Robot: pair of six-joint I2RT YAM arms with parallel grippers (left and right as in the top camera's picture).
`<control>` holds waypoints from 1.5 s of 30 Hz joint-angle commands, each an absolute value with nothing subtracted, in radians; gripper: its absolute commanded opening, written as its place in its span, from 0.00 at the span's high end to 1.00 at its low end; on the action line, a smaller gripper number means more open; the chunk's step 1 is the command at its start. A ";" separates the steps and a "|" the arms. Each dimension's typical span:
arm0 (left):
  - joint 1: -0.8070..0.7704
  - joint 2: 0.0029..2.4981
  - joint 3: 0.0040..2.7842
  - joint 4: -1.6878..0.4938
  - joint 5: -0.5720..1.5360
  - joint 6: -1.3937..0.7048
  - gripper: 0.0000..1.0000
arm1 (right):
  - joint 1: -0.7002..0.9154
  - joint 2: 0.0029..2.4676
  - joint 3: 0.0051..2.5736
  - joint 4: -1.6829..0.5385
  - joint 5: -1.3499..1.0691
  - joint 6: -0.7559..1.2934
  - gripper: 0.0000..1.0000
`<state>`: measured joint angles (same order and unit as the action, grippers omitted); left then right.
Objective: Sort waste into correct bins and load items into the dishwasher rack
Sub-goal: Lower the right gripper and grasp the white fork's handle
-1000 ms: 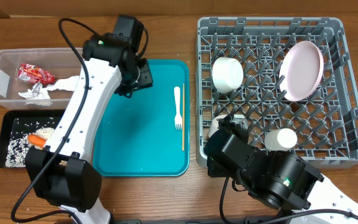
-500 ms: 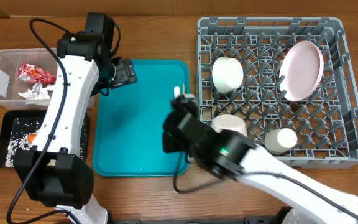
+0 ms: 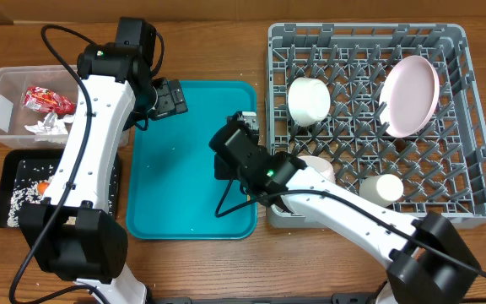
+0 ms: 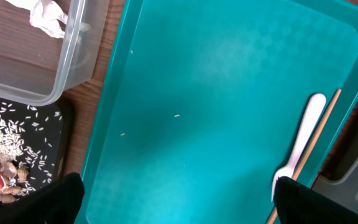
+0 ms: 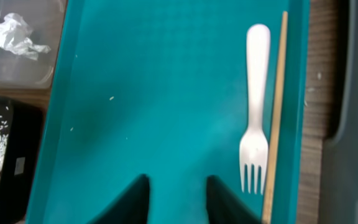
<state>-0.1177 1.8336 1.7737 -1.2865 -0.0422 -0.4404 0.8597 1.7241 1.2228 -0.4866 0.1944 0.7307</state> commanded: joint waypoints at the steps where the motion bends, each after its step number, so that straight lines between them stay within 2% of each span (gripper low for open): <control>1: -0.124 1.843 1.796 -1.285 -0.055 -0.422 0.00 | 0.857 1.758 1.232 -0.466 0.223 0.727 0.56; 7: -0.124 1.843 1.796 -1.285 -0.055 -0.422 0.00 | 0.857 1.813 1.232 -0.394 0.252 0.619 0.55; 14: -0.124 1.843 1.796 -1.285 -0.055 -0.422 0.00 | 0.848 1.850 1.232 -0.383 0.355 0.620 0.55; 27: -0.124 1.843 1.796 -1.285 -0.055 -0.422 0.00 | 0.759 1.888 1.232 -0.305 0.321 0.594 0.55; 45: -0.124 1.843 1.796 -1.285 -0.055 -0.422 0.00 | 0.756 2.028 1.232 -0.247 0.295 0.570 0.55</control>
<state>-0.1181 1.8336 1.7737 -1.2865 -0.0422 -0.4404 0.7551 2.0029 1.2228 -0.2539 0.2916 0.5808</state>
